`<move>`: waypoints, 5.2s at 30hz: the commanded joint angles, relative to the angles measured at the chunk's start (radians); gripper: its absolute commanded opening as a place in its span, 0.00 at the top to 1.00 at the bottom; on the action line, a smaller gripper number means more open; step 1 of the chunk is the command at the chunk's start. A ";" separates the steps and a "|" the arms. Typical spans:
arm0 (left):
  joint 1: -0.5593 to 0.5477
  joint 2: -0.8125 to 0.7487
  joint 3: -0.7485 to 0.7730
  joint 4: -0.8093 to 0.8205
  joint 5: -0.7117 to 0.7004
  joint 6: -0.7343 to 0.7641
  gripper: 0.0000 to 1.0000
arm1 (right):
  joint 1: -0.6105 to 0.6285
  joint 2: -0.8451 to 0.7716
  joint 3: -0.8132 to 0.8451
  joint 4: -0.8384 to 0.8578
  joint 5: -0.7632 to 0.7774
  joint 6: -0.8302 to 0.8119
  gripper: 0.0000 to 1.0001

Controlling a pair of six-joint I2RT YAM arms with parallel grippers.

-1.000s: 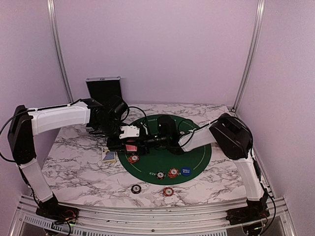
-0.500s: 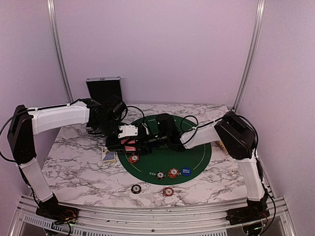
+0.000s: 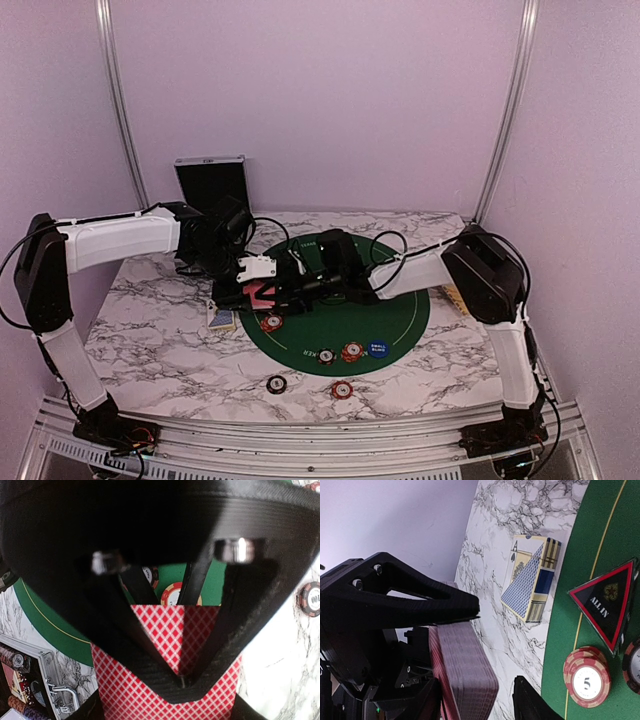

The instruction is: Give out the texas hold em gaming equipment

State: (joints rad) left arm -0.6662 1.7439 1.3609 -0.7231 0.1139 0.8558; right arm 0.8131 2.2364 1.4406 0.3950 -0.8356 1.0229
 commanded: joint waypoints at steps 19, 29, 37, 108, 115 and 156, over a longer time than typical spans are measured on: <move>0.025 -0.039 -0.017 0.009 0.024 -0.010 0.86 | -0.031 -0.087 -0.013 -0.074 0.024 -0.059 0.67; 0.025 -0.026 -0.017 0.009 0.021 -0.014 0.87 | -0.032 -0.121 -0.019 -0.057 0.025 -0.053 0.69; 0.026 -0.026 -0.021 0.008 0.015 -0.015 0.88 | -0.032 -0.121 -0.035 -0.053 0.021 -0.052 0.80; 0.112 -0.111 -0.123 -0.027 -0.017 -0.003 0.94 | -0.167 -0.159 -0.145 0.018 -0.051 -0.006 1.00; 0.114 -0.132 -0.126 -0.036 -0.002 -0.013 0.95 | -0.166 0.000 0.078 -0.069 -0.047 -0.017 1.00; 0.106 -0.127 -0.101 -0.064 0.024 -0.040 0.95 | -0.141 0.172 0.478 -0.651 0.340 -0.393 0.32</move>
State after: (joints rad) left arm -0.5571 1.6279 1.2396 -0.7658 0.1226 0.8265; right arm 0.6693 2.5217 1.9820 -0.1806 -0.5980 0.7155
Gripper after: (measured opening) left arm 0.660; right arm 0.605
